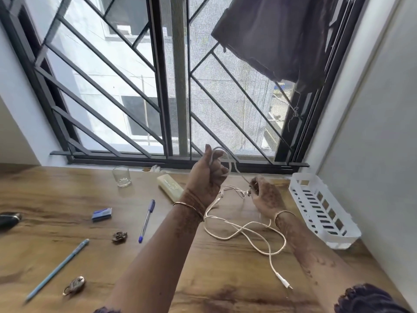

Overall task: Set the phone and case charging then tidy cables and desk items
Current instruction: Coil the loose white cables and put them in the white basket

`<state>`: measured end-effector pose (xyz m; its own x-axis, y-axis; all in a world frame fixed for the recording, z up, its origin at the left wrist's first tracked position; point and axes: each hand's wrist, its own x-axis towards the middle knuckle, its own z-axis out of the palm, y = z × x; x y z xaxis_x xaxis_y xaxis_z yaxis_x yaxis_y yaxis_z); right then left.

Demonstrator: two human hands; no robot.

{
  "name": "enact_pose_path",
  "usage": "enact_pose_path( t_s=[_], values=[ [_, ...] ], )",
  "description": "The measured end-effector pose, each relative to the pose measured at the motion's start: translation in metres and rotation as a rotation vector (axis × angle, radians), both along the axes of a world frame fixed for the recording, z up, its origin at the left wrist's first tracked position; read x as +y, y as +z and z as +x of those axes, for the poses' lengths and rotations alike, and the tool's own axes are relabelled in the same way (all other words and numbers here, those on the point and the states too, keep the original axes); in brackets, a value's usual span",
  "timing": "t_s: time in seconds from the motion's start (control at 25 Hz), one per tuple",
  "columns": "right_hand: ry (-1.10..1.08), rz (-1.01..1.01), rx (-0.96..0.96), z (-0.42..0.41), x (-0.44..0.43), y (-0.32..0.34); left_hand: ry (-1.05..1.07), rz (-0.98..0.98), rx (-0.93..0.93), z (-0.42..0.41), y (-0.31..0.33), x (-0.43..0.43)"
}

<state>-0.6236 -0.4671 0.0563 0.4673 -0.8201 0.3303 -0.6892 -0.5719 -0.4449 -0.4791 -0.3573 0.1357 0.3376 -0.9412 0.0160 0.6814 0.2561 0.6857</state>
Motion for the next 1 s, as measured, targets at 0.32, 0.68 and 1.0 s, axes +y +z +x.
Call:
enact_pose_path(
  t_s=[0.32, 0.68, 1.0],
  values=[
    [-0.073, 0.043, 0.114, -0.007, -0.005, 0.0, -0.015, -0.017, 0.054, -0.009, -0.001, 0.001],
    [-0.137, 0.049, -0.081, -0.011, -0.007, -0.004, 0.015, -0.006, 0.081, -0.006, -0.006, 0.007],
    [-0.224, 0.108, -0.057, -0.009, -0.012, -0.003, 0.052, -0.027, 0.121, -0.005, -0.003, 0.013]
  ],
)
